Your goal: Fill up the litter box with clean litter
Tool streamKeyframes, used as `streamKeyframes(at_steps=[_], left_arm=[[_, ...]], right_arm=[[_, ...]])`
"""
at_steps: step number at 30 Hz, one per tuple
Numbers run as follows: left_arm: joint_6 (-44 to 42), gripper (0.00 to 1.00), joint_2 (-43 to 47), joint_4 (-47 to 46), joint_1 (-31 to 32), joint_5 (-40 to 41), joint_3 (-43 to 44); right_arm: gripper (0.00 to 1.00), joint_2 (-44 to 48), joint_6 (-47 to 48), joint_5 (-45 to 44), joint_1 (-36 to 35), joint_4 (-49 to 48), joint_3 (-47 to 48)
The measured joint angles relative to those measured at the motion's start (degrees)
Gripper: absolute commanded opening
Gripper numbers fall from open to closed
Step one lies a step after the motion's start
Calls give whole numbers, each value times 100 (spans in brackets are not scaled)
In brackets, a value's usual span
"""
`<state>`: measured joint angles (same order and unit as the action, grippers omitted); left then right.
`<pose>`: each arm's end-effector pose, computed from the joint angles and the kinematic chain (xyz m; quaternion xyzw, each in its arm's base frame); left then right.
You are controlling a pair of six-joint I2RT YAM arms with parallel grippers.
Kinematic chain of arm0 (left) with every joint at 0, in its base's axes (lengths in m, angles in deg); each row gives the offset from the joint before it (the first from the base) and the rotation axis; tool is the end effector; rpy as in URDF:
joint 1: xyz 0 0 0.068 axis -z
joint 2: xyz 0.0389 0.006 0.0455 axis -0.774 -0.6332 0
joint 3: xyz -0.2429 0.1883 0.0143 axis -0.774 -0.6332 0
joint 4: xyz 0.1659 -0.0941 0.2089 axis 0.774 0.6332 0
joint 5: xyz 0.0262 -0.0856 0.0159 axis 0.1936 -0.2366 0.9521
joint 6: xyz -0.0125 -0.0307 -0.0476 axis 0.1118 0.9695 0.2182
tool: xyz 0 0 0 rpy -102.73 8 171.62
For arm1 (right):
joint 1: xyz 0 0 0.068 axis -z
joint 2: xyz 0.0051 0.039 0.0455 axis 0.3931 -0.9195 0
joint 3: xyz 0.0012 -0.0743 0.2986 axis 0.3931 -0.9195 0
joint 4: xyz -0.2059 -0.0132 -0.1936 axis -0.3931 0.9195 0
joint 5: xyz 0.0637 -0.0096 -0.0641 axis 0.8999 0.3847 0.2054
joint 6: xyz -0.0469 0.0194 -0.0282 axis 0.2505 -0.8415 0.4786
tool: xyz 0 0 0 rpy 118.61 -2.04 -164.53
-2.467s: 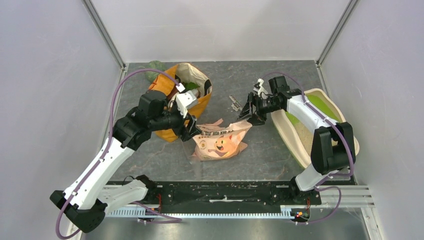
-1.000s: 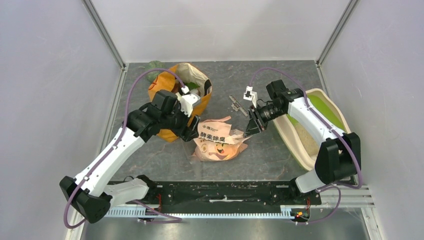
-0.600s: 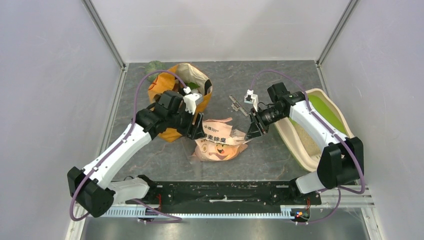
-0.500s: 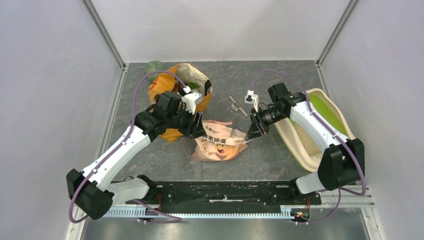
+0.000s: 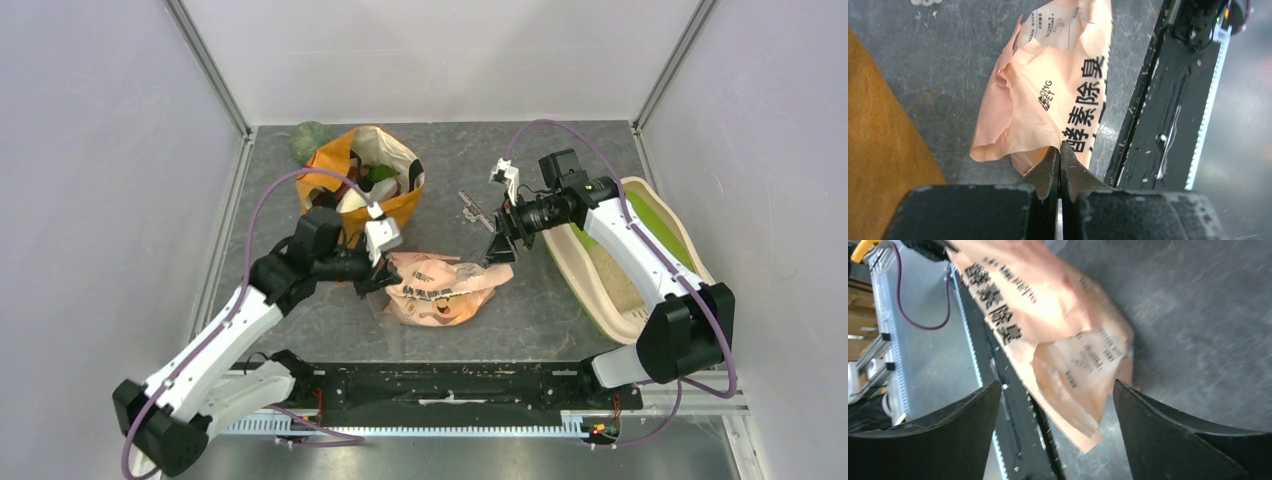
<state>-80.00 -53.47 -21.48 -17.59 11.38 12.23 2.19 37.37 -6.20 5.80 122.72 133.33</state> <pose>0.1642 -0.1342 0.3362 0.4388 0.7503 -0.3323 0.3663 0.2723 0.1205 0.3235 -0.3812 0.7864 0.4403 0.2059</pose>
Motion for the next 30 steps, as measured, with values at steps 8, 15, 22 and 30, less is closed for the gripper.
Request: streamKeyframes(at_steps=[8, 15, 22, 30], left_arm=[[-2341, 2, 1322, 144, 13, -444, -726], [-3366, 2, 1353, 219, 13, -485, -732], [-3829, 2, 1469, 205, 11, -498, -844], [-3958, 2, 1534, 105, 11, -496, -920]], right_arm=[[96, -72, 144, 175, -245, -1113, 212], [95, -435, 570, 457, -866, -1580, 330], [83, -634, 1143, 409, -1482, -1576, 321], [60, -1071, 1543, 114, -1633, -1582, 289]])
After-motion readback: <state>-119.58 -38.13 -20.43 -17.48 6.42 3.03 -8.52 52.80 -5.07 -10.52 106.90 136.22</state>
